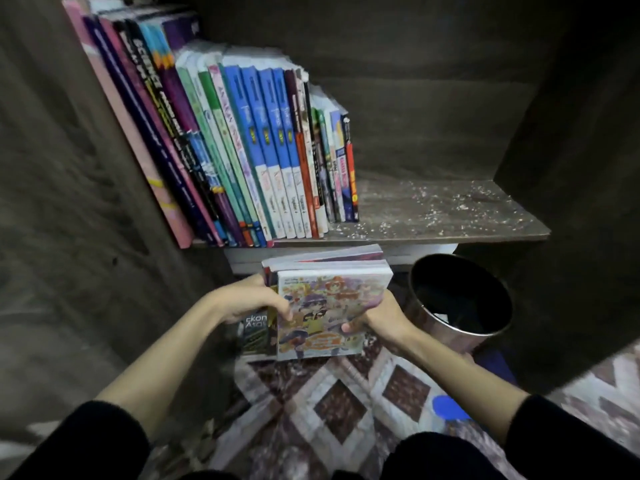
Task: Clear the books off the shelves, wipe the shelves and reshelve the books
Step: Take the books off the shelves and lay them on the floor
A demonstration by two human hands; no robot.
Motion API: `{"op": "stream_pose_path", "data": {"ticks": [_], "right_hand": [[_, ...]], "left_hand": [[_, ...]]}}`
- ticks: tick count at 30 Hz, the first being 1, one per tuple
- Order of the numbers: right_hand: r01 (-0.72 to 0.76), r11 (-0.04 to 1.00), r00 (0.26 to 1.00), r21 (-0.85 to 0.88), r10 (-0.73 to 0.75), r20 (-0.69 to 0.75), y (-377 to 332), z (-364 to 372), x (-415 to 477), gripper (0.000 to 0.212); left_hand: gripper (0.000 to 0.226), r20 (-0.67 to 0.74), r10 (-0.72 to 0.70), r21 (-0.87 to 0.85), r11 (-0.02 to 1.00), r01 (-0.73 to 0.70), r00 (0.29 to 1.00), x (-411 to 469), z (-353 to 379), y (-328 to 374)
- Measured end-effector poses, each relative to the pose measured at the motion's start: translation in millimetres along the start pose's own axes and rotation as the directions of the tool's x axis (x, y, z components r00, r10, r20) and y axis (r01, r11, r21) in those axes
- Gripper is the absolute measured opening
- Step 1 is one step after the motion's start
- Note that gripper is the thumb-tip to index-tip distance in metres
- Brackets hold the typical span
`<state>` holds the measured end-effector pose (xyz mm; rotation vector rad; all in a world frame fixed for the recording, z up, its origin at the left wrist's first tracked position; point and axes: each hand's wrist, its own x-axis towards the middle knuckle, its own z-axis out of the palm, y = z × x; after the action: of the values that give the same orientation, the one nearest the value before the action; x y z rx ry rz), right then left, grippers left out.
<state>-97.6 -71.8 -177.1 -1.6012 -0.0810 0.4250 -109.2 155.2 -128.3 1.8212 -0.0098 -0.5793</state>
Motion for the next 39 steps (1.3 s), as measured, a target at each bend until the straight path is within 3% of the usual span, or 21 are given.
{"op": "stream_pose_path", "data": {"ticks": [4,7,12,14,18,22,25,31,39], "right_hand": [[-0.146,0.986,0.986,0.08,0.151,-0.065,34,14,21,0.04],[-0.243,0.964,0.963,0.106,0.253,-0.09,56,24,38,0.041],[-0.408,0.889,0.893,0.209,0.436,-0.114,99,36,73,0.044],[-0.441,0.857,0.87,0.268,0.481,-0.108,113,41,87,0.049],[-0.495,0.804,0.848,0.329,0.53,-0.021,139,57,124,0.058],[-0.55,0.797,0.833,0.25,0.546,0.089,151,73,160,0.055],[-0.516,0.838,0.856,0.178,0.494,0.153,158,89,184,0.052],[-0.413,0.91,0.906,0.019,0.409,0.108,178,109,217,0.046],[-0.336,0.929,0.921,-0.152,0.358,0.154,182,95,235,0.025]], "left_hand": [[0.079,0.029,-0.091,-0.073,0.993,0.092,0.995,21,-3,-40],[0.09,-0.073,-0.179,-0.186,0.969,0.163,0.981,42,-8,-81],[0.04,-0.324,-0.22,-0.467,0.883,0.047,0.92,66,7,-131],[0.026,-0.393,-0.269,-0.461,0.885,0.065,0.879,77,11,-149],[0.037,-0.392,-0.358,-0.449,0.879,0.163,0.847,98,9,-189],[0.037,-0.545,-0.418,-0.471,0.87,0.147,0.727,117,3,-214],[0.037,-0.583,-0.469,-0.507,0.848,0.154,0.663,131,-6,-221],[0.04,-0.607,-0.537,-0.525,0.825,0.211,0.586,157,-34,-255],[0.045,-0.702,-0.399,-0.316,0.917,0.243,0.591,188,-42,-256]]}}
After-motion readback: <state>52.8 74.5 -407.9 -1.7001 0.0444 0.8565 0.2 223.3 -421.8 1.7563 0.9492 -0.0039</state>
